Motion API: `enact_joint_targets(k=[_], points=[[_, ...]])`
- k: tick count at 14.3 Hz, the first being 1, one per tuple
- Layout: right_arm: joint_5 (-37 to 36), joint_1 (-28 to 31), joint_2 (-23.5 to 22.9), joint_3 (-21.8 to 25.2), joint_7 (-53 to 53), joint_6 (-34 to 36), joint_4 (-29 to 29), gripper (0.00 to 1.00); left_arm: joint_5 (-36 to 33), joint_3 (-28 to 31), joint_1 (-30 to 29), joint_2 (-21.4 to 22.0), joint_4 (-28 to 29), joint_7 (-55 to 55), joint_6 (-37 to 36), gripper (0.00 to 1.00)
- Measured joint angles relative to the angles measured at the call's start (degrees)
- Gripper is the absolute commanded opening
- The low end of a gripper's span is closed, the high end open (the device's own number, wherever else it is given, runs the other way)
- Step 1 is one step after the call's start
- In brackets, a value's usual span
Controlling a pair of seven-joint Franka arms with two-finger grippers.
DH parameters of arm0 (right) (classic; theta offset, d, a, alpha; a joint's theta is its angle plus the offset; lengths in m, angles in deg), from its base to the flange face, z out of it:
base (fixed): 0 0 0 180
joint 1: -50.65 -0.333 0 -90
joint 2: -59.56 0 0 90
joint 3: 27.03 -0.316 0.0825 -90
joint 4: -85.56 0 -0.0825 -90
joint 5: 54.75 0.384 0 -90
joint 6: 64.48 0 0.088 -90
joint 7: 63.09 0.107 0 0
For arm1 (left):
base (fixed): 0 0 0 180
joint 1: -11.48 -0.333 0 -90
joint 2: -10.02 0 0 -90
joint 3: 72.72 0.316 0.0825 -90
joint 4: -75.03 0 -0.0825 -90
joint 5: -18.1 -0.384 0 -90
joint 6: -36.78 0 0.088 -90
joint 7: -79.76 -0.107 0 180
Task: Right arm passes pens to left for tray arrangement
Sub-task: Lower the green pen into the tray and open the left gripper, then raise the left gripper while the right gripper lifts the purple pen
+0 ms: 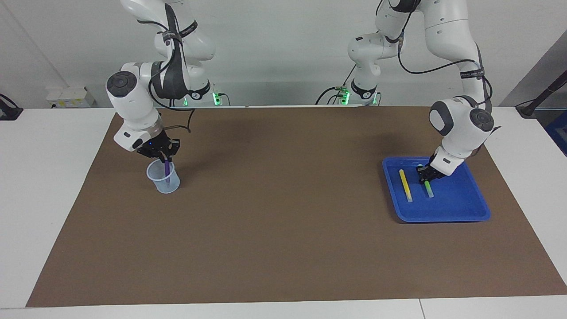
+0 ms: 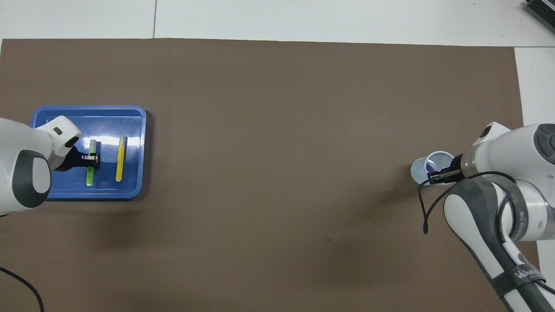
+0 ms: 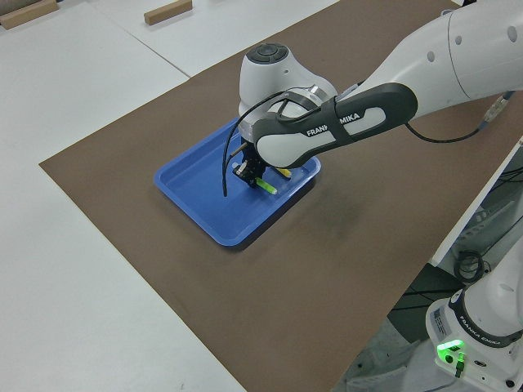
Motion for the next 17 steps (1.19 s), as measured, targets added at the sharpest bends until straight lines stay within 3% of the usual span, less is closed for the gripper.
enact_joint_targets(k=[4, 10, 15, 17], points=[[-4.2, 1.4, -0.1, 0.1, -8.6, -0.1, 2.2, 0.00, 0.0, -0.1, 0.0, -0.1, 0.0, -0.1, 0.2, 0.58], [-6.1, 1.8, -2.0, 0.1, -17.3, -1.4, 7.0, 0.00, 0.0, -0.2, 0.0, -0.3, -1.1, -0.1, -1.0, 0.62], [-5.0, 1.9, -2.8, 0.0, -17.5, -0.8, 8.3, 0.00, 2.6, -0.3, 0.0, -0.3, -8.7, 0.3, -11.8, 0.91], [-1.0, 1.9, -2.6, 0.0, -17.3, 2.0, 9.1, 0.00, 2.9, -0.3, 0.1, -0.3, -11.6, 1.5, -15.8, 0.93]])
